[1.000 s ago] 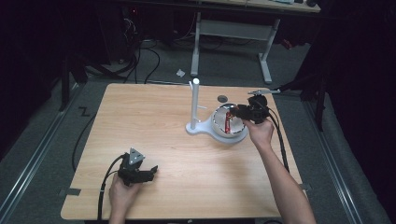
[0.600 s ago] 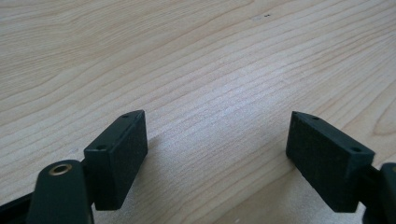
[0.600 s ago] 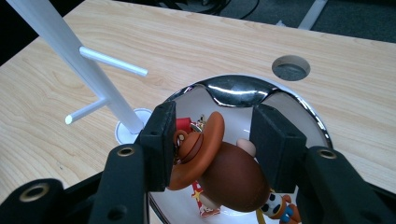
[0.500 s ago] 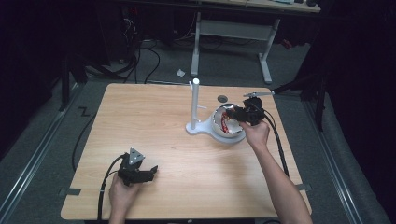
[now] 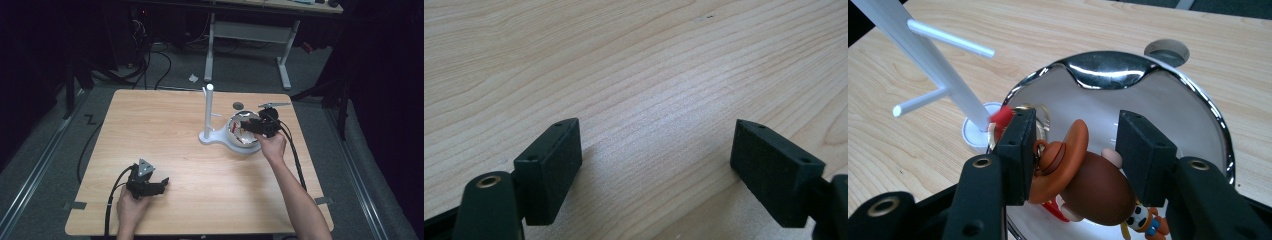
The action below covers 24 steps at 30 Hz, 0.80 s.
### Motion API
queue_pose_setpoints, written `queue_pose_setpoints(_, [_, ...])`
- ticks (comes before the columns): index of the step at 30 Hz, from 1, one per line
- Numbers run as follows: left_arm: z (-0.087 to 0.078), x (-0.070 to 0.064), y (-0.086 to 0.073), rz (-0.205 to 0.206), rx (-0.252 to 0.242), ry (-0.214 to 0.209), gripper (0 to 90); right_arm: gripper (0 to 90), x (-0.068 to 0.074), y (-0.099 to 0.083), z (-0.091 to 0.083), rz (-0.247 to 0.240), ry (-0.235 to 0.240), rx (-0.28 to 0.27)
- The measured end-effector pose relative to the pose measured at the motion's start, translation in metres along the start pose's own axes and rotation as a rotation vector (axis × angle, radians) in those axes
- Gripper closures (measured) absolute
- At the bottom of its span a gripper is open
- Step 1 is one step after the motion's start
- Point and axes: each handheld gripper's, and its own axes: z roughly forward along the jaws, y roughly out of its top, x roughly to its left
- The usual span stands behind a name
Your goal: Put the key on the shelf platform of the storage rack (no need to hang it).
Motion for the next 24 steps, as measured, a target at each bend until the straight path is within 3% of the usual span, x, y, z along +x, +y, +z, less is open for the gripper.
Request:
queue_pose_setpoints(11, [0.000, 0.000, 0.000, 0.000, 0.000, 0.000, 20.9, 49.2, 0.003, -0.003, 0.004, -0.025, -0.004, 0.014])
queue_pose_setpoints(24, [0.000, 0.000, 0.000, 0.002, 0.001, 0.001, 20.9, 48.8, 0.007, -0.001, -0.025, -0.089, -0.037, -0.042])
